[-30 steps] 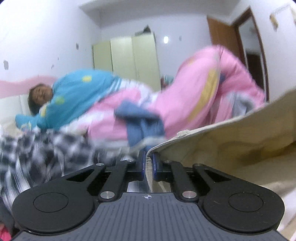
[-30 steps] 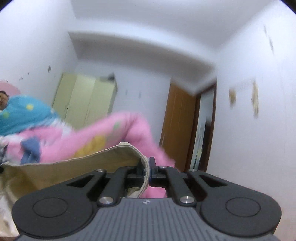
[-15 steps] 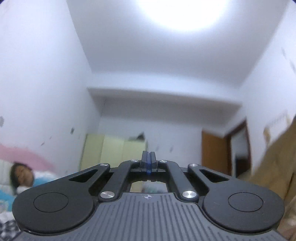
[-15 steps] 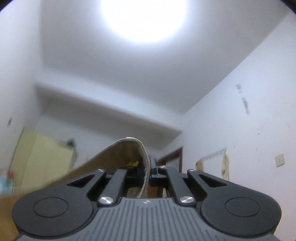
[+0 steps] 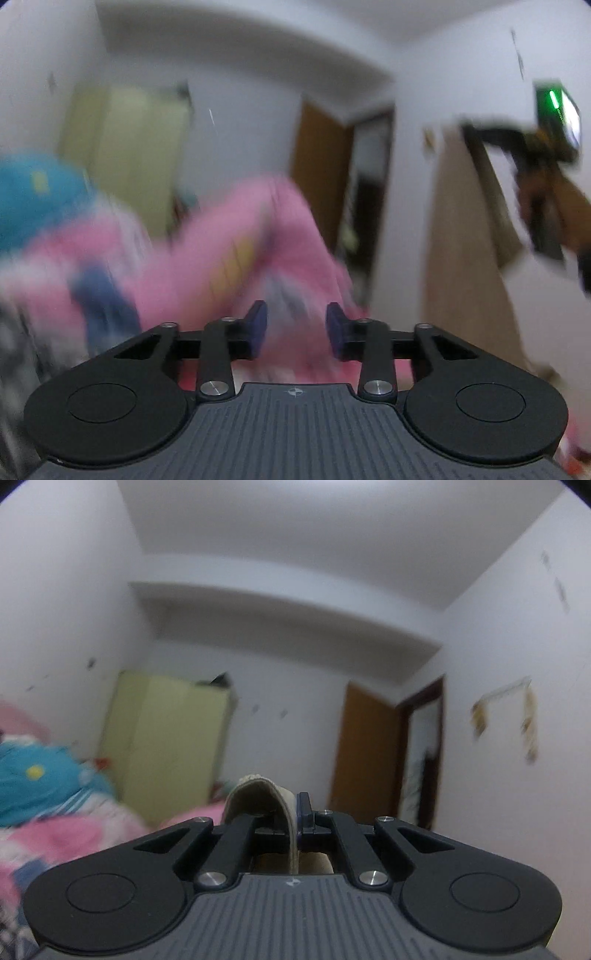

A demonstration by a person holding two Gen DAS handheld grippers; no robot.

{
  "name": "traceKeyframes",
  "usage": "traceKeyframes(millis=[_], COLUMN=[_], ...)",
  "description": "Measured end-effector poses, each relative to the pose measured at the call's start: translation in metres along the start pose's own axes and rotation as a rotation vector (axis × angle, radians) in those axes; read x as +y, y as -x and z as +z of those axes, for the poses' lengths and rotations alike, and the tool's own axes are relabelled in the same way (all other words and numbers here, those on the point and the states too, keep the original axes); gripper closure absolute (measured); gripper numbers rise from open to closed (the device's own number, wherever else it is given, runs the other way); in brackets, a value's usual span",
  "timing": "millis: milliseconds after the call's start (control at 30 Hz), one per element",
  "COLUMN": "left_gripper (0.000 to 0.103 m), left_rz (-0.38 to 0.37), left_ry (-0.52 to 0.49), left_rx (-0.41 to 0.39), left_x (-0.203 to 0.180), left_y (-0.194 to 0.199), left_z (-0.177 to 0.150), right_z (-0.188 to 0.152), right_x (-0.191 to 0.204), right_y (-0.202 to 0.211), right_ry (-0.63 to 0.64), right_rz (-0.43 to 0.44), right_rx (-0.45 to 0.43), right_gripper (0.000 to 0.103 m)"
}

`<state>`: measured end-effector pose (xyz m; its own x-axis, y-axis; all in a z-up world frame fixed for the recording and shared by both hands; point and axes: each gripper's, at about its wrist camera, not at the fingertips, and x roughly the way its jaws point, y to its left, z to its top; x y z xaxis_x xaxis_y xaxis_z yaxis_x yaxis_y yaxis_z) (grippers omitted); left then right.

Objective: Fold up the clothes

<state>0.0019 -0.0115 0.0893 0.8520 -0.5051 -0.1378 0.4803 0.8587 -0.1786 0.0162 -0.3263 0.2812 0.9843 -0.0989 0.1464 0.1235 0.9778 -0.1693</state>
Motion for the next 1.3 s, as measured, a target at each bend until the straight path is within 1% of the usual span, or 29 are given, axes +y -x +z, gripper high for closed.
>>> traceKeyframes(millis=[33,67,100,133,167,200,233,300,333,367,400,500,633,700,833,867,933,1033,1100,1167,1233,1300], left_gripper=[0.059,0.053,0.049,0.041,0.036,0.034,0.033,0.019,0.005,0.001,0.001,0.001,0.001,0.001,0.003,0.005,0.006,0.005,0.002,0.000,0.000,0.000], left_rz=[-0.026,-0.046,-0.071,-0.096,-0.123,-0.156,-0.189,-0.249,-0.269,-0.259,-0.248,-0.218,-0.190,-0.156,-0.036,-0.009,0.033,0.067,0.095,0.100,0.100,0.084], left_ry=[0.012,0.023,0.036,0.049,0.064,0.068,0.072,0.069,0.043,0.006,-0.031,-0.088,-0.055,-0.052,-0.084,-0.090,-0.130,-0.229,-0.283,-0.310,-0.326,-0.335], left_rx=[0.056,0.089,0.112,0.134,0.147,0.162,0.161,0.155,0.150,0.134,0.119,0.140,0.217,0.225,0.199,0.188,0.160,0.078,0.039,0.042,0.074,0.068], left_x=[-0.001,-0.002,-0.004,-0.006,-0.008,-0.004,-0.007,-0.013,-0.020,-0.027,-0.034,-0.043,-0.041,-0.042,-0.040,-0.039,-0.038,-0.039,-0.038,-0.037,-0.039,-0.046], left_y=[-0.003,-0.006,-0.006,-0.006,-0.004,-0.003,-0.001,0.006,0.007,0.008,0.010,0.004,-0.011,-0.017,-0.020,-0.018,-0.004,0.027,0.040,0.044,0.034,0.028], left_z=[-0.028,-0.046,-0.060,-0.074,-0.083,-0.085,-0.088,-0.091,-0.091,-0.092,-0.094,-0.110,-0.127,-0.133,-0.130,-0.130,-0.127,-0.130,-0.136,-0.143,-0.149,-0.151], right_z=[-0.015,-0.025,-0.035,-0.039,-0.043,-0.044,-0.046,-0.038,-0.034,-0.031,-0.027,-0.014,0.002,0.009,0.020,0.022,0.023,0.025,0.024,0.026,0.027,0.027], right_x=[0.004,0.009,0.014,0.019,0.024,0.032,0.039,0.053,0.060,0.067,0.074,0.086,0.082,0.079,0.071,0.069,0.063,0.052,0.048,0.044,0.041,0.041], right_y=[0.004,0.009,0.011,0.013,0.015,0.019,0.022,0.029,0.033,0.036,0.040,0.050,0.064,0.069,0.082,0.086,0.093,0.102,0.106,0.111,0.115,0.119], right_ry=[-0.011,-0.027,-0.044,-0.047,-0.050,-0.041,-0.031,-0.019,-0.013,-0.007,-0.001,-0.014,-0.079,-0.083,-0.078,-0.076,-0.077,-0.084,-0.098,-0.109,-0.112,-0.108], right_rz=[0.022,0.046,0.069,0.088,0.108,0.130,0.153,0.195,0.216,0.237,0.258,0.293,0.325,0.331,0.338,0.340,0.342,0.339,0.342,0.351,0.360,0.366], right_rx=[0.019,0.039,0.064,0.083,0.101,0.114,0.127,0.122,0.120,0.117,0.115,0.080,0.041,0.025,-0.001,-0.007,-0.017,-0.032,-0.037,-0.039,-0.042,-0.043], right_gripper=[0.100,0.100,0.100,0.100,0.100,0.100,0.100,0.100,0.100,0.100,0.100,0.100,0.100,0.100,0.100,0.100,0.100,0.100,0.100,0.100,0.100,0.100])
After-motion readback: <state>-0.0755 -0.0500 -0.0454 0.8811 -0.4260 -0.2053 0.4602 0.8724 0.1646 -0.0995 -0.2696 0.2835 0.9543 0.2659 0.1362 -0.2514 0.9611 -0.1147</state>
